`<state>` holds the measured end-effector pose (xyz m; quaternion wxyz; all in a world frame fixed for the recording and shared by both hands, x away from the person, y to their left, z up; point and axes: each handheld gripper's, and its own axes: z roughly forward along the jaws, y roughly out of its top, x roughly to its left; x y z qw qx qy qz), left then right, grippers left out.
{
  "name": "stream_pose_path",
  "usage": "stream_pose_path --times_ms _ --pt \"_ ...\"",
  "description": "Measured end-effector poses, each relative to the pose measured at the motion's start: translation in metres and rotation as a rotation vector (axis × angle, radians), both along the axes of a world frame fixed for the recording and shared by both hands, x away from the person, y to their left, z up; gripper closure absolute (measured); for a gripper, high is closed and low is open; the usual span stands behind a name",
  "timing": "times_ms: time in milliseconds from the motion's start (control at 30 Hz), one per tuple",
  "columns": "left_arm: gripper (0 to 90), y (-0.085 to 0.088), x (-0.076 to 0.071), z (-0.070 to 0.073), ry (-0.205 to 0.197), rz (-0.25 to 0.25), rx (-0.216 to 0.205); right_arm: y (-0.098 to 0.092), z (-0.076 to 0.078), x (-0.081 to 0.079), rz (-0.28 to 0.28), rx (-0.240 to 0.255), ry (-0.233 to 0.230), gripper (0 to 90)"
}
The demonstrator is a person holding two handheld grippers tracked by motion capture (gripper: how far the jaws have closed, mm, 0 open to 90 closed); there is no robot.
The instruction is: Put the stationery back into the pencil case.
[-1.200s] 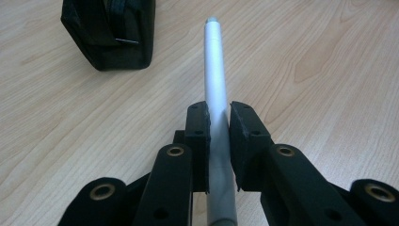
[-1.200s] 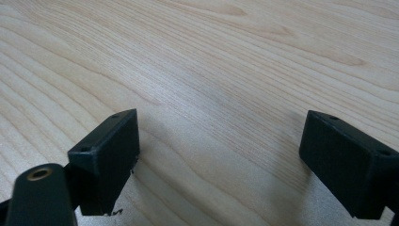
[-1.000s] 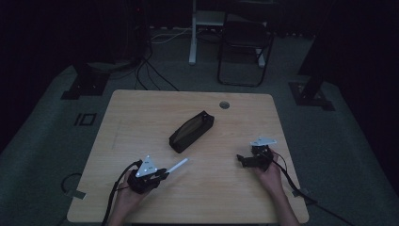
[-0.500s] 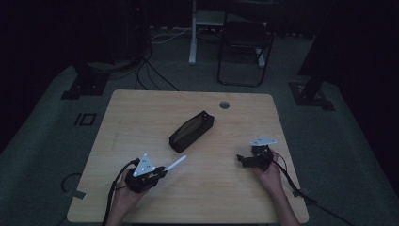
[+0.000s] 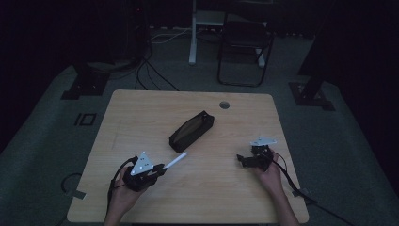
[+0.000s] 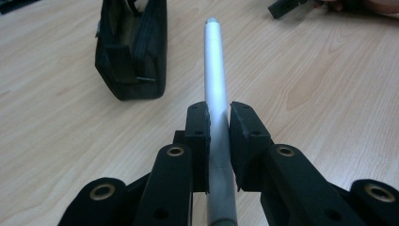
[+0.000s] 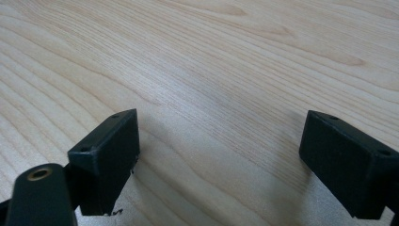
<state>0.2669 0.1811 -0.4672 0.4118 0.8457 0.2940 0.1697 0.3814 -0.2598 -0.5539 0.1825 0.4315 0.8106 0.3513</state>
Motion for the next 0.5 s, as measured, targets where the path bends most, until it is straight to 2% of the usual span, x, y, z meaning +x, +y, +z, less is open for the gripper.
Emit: stream_pose_path --times_ms 300,500 --pt "78.7 -0.002 0.002 0.015 -0.031 -0.012 0.012 0.0 0.0 0.0 0.0 0.0 0.0 12.8" --pt "78.7 -0.002 0.004 0.021 -0.04 -0.013 0.004 0.0 0.0 0.0 0.0 0.0 0.0 12.8"
